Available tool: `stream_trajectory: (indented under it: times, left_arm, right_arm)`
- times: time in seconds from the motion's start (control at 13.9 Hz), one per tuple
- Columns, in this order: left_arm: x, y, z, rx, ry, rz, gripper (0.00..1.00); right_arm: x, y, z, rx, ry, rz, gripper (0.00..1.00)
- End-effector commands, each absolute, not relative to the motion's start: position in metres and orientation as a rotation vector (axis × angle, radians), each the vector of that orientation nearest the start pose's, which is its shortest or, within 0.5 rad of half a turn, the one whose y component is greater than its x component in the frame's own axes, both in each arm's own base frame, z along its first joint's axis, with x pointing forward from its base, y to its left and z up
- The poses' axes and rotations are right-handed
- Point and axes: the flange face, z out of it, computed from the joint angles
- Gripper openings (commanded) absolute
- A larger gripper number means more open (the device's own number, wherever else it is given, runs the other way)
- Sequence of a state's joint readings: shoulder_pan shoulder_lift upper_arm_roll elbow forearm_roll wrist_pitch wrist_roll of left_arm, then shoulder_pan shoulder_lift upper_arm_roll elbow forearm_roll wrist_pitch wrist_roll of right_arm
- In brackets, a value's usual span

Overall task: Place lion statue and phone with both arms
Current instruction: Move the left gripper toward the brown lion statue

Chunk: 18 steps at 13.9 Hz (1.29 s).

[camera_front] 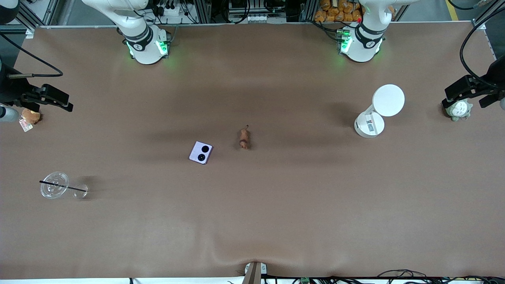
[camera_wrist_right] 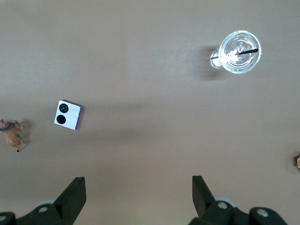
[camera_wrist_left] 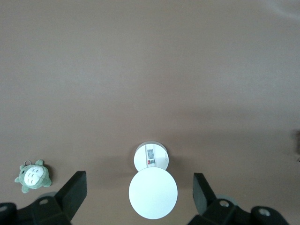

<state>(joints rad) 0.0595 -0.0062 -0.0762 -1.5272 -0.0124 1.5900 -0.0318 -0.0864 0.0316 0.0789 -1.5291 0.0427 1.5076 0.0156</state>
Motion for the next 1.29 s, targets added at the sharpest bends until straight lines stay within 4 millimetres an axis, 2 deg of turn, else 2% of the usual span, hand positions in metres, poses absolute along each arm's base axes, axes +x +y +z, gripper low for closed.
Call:
stream_trajectory:
  times: [0.0, 0.14, 0.43, 0.57, 0.72, 0.79, 0.93, 1.0, 1.22]
  left_arm:
    - [0.556, -0.008, 0.654, -3.15, -0.014, -0.101, 1.0]
    - [0.557, -0.014, 0.653, -3.141, 0.002, -0.101, 1.0]
    - [0.557, -0.012, 0.654, -3.151, 0.0, -0.101, 1.0]
    - [0.569, -0.017, 0.633, -3.141, 0.012, -0.044, 1.0]
    - [0.57, -0.027, 0.629, -3.137, 0.04, -0.034, 1.0]
    - [0.577, -0.028, 0.617, -3.138, 0.045, -0.008, 1.0]
    - [0.61, -0.027, 0.541, -3.149, 0.04, 0.195, 1.0]
    - [0.612, -0.016, 0.538, -3.149, 0.023, 0.198, 1.0]
    - [0.611, -0.03, 0.539, -3.142, 0.06, 0.195, 1.0]
  right_arm:
    - [0.558, -0.004, 0.623, -3.078, 0.044, 0.078, 1.0]
    - [0.558, -0.004, 0.623, -3.078, 0.046, 0.077, 1.0]
    - [0.557, -0.005, 0.622, -3.077, 0.048, 0.082, 1.0]
    - [0.558, -0.004, 0.622, -3.077, 0.046, 0.078, 1.0]
    - [0.558, -0.005, 0.62, -3.077, 0.048, 0.089, 1.0]
    - [0.557, -0.004, 0.619, -3.077, 0.046, 0.096, 1.0]
    - [0.558, -0.005, 0.618, -3.077, 0.049, 0.099, 1.0]
    - [0.558, -0.005, 0.618, -3.077, 0.049, 0.099, 1.0]
    - [0.558, -0.007, 0.617, -3.076, 0.051, 0.103, 1.0]
